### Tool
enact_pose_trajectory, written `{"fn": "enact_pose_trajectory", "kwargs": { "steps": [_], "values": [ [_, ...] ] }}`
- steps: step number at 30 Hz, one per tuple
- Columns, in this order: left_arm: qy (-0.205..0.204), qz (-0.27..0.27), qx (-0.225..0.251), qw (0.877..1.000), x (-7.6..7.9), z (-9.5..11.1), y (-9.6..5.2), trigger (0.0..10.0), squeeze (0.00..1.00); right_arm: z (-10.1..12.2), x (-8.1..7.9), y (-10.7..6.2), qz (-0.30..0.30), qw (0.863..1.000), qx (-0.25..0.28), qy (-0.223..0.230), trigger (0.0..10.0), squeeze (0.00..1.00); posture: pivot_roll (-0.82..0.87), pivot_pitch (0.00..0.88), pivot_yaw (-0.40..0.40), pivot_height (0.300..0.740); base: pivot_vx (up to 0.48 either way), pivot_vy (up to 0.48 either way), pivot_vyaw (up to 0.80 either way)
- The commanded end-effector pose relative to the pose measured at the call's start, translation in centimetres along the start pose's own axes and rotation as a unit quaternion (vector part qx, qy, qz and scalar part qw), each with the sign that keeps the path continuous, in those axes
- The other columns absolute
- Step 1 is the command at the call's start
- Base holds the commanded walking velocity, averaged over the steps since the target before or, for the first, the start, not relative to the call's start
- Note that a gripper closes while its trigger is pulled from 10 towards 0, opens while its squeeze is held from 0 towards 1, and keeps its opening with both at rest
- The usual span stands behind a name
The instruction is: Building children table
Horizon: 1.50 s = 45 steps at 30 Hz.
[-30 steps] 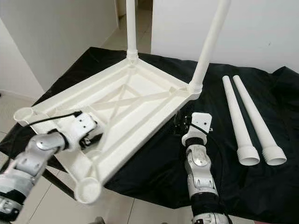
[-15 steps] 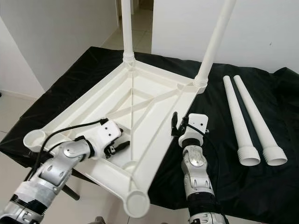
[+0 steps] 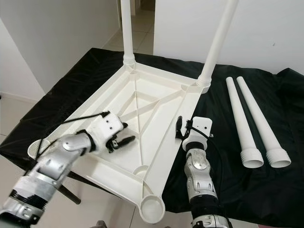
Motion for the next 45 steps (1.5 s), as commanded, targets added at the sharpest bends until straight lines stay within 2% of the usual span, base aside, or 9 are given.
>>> {"fn": "enact_pose_trajectory", "kwargs": {
  "steps": [1,3,8,21,31,41,42,43,45],
  "values": [
    [0.006,-0.011,0.011,1.000,-0.4,0.4,-0.8,10.0,0.00,-0.6,0.5,-0.3,-0.011,1.000,-0.010,-0.002,10.0,0.00,-0.01,0.000,0.009,0.740,0.000,0.000,0.00],
    [0.008,-0.027,0.002,1.000,-0.7,0.1,-2.1,10.0,0.00,-0.8,1.2,-0.5,-0.021,1.000,-0.011,-0.008,10.0,0.00,-0.01,0.000,0.008,0.740,0.000,0.000,0.00],
    [0.024,-0.038,-0.011,0.999,-0.3,-0.5,-2.0,10.0,0.00,-0.8,1.5,-0.5,-0.024,1.000,-0.012,-0.010,10.0,0.00,-0.01,0.000,0.004,0.740,0.000,0.000,0.00],
    [0.047,-0.001,-0.030,0.998,-1.8,-0.8,1.3,10.0,0.00,-0.3,1.6,-0.4,-0.022,1.000,-0.006,-0.012,10.0,0.00,-0.04,0.000,-0.006,0.740,0.000,0.000,0.00],
    [0.066,-0.008,-0.026,0.997,-3.5,-0.1,1.7,10.0,0.00,-0.4,2.3,-0.9,-0.027,0.999,-0.006,-0.020,10.0,0.00,-0.06,0.000,0.004,0.740,0.000,0.000,0.00],
    [0.013,-0.144,0.007,0.990,-2.4,0.1,1.7,10.0,0.00,-0.2,2.7,-1.0,-0.027,0.999,-0.006,-0.029,10.0,0.00,-0.08,0.000,0.011,0.740,0.000,0.000,0.00],
    [0.007,-0.160,0.003,0.987,-2.4,0.1,1.8,10.0,0.07,-0.2,2.8,-1.0,-0.027,0.999,-0.006,-0.030,10.0,0.00,-0.08,0.000,0.016,0.740,0.000,0.000,0.00],
    [-0.014,-0.197,0.000,0.980,-2.2,0.0,1.7,10.0,0.92,-0.1,3.0,-0.9,-0.029,0.999,-0.004,-0.032,10.0,0.00,-0.09,0.000,0.020,0.740,0.000,0.000,0.00],
    [-0.032,-0.213,0.000,0.976,-2.1,0.1,1.7,10.0,1.00,0.0,3.1,-0.8,-0.031,0.999,-0.002,-0.033,10.0,0.00,-0.09,0.000,0.027,0.740,0.000,0.000,0.00]
  ]
}}
Point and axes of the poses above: a point about 5 cm out from each wrist's last joint towards the gripper, its own y axis pointing out of the wrist towards the gripper, its own z axis along the axis of the wrist's last joint, x = y × z, the point moved 3 cm from there along y, pointing out of the wrist towards the gripper, and after that the axes turned 1 degree about -y, right-handed, at the moved point
